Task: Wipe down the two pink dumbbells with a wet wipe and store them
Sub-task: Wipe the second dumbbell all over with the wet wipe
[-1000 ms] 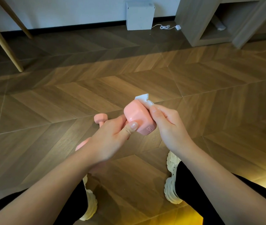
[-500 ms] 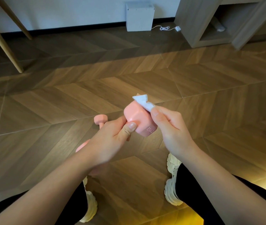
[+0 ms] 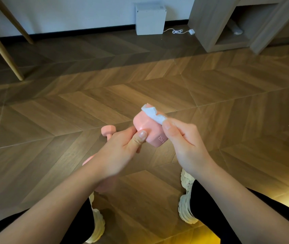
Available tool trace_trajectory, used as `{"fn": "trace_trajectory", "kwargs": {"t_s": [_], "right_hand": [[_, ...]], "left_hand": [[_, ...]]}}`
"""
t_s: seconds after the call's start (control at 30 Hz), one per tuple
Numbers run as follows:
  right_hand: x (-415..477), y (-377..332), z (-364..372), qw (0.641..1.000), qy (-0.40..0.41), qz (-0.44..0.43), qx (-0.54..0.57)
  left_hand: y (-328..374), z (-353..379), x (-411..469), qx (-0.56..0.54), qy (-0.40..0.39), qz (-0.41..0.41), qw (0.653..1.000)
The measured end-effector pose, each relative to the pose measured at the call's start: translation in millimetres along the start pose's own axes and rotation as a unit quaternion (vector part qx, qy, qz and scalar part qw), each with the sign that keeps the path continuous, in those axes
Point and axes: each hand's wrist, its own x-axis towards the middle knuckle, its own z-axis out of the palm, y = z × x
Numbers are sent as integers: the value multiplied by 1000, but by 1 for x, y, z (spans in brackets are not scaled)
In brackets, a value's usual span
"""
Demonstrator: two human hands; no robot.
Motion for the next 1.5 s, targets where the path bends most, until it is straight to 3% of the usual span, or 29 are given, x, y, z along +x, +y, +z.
{"fn": "trace_trajectory", "kwargs": {"t_s": [0.17, 0.3, 0.4, 0.53, 0.63, 0.77, 0.87, 0.97, 1.27, 1.5], "right_hand": [[5, 1, 0, 999, 12, 30, -19], [0, 2, 0, 1000, 14, -16, -21], [6, -1, 2, 999, 25, 13, -39], [1, -4, 4, 997, 35, -47, -49], [6, -1, 3, 998, 29, -10, -59], [2, -2, 4, 994, 51, -61, -76], [5, 0, 3, 994, 47, -31, -91], [4, -5, 6, 991, 57, -69, -98], [4, -3, 6, 991, 64, -64, -100], [4, -5, 6, 988, 85, -68, -108]], "left_hand": [[-3, 1, 3, -24, 9, 8, 1000], [-3, 1, 4, -28, 13, -1, 1000], [-3, -1, 7, -8, 16, 4, 1000], [-2, -1, 7, -9, 26, -5, 1000], [-1, -1, 6, -20, 33, -8, 999], [1, -1, 7, -25, 34, -16, 999], [2, -2, 8, -19, 37, -14, 999], [5, -2, 10, 6, 37, -14, 999], [12, 1, 7, -74, 55, -37, 995], [13, -1, 10, -58, 61, -18, 996]]}}
